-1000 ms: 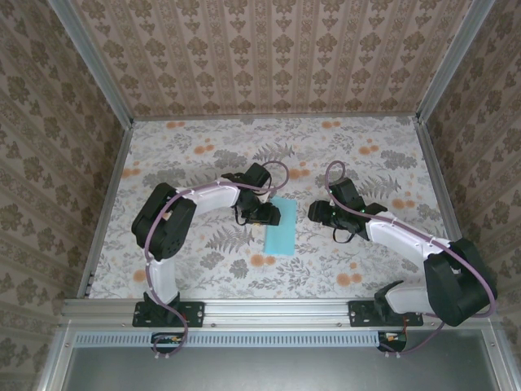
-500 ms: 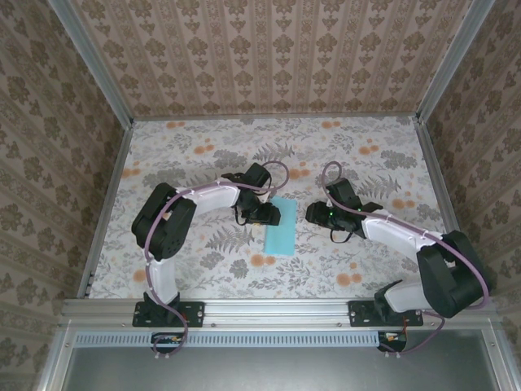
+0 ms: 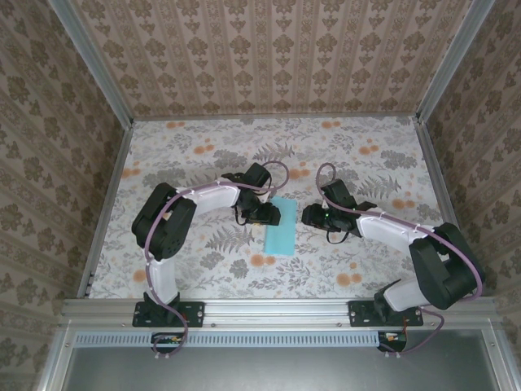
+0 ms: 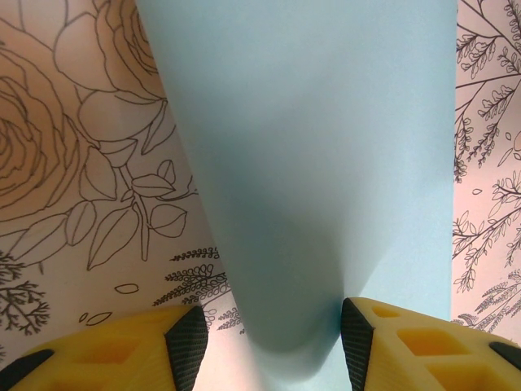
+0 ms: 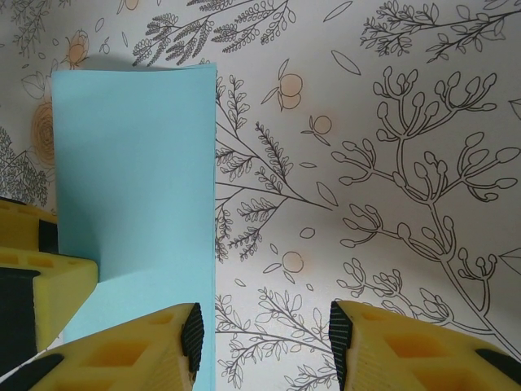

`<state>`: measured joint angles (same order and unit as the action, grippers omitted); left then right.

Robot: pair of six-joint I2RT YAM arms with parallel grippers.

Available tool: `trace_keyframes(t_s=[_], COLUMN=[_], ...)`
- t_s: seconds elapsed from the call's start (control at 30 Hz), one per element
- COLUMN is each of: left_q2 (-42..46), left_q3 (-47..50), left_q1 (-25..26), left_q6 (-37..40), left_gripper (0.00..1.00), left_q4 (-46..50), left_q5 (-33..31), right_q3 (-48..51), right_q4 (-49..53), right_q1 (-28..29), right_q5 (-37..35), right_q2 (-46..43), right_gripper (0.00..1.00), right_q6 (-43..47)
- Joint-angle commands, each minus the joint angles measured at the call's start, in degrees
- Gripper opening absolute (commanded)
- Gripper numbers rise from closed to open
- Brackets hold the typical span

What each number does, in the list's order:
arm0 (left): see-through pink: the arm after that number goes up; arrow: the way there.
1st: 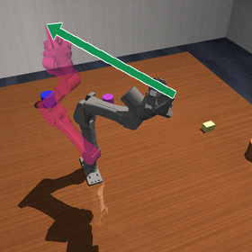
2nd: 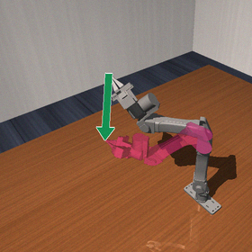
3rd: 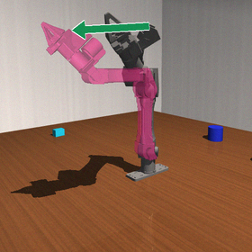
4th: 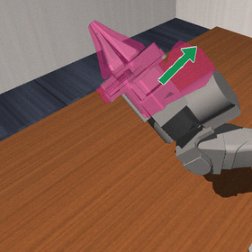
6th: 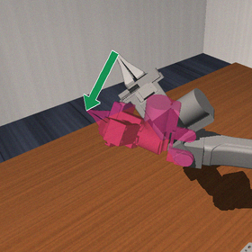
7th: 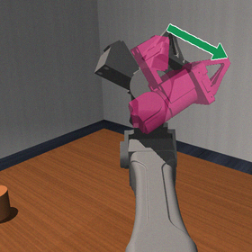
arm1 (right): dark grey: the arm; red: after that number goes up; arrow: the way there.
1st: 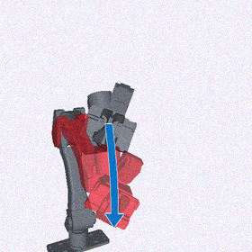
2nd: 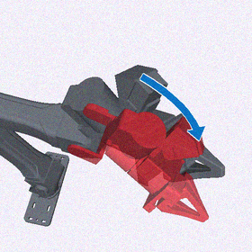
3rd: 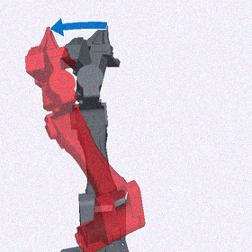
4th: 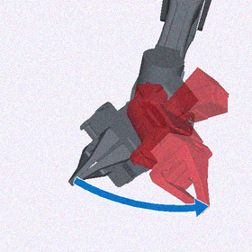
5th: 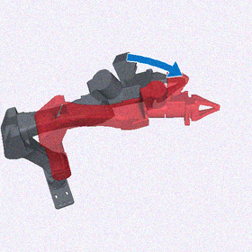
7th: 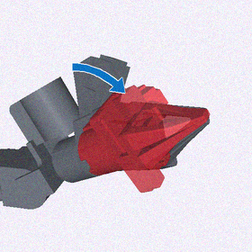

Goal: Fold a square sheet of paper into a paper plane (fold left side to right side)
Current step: First fold in half a square sheet of paper at the center of the table.

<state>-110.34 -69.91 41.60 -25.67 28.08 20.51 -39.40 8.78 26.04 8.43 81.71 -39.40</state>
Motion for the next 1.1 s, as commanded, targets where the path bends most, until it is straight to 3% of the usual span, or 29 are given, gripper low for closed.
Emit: trace_keyframes(t_s=[0.0, 1.07], left_q2=[-5.32, -6.99], left_q3=[1.59, -0.03], left_q1=[2.36, 2.15], left_q6=[1.59, -1.23], left_gripper=[0.52, 0.53], left_q4=[-2.68, -3.47], left_q5=[0.66, 1.04], right_q3=[-1.30, -2.09], right_q4=[-0.67, -0.08], right_q1=[0.28, 0.32], right_q5=[0.52, 1.02], right_q2=[0.12, 0.63], right_gripper=[0.47, 0.47], right_q6=[-0.60, -0.03])
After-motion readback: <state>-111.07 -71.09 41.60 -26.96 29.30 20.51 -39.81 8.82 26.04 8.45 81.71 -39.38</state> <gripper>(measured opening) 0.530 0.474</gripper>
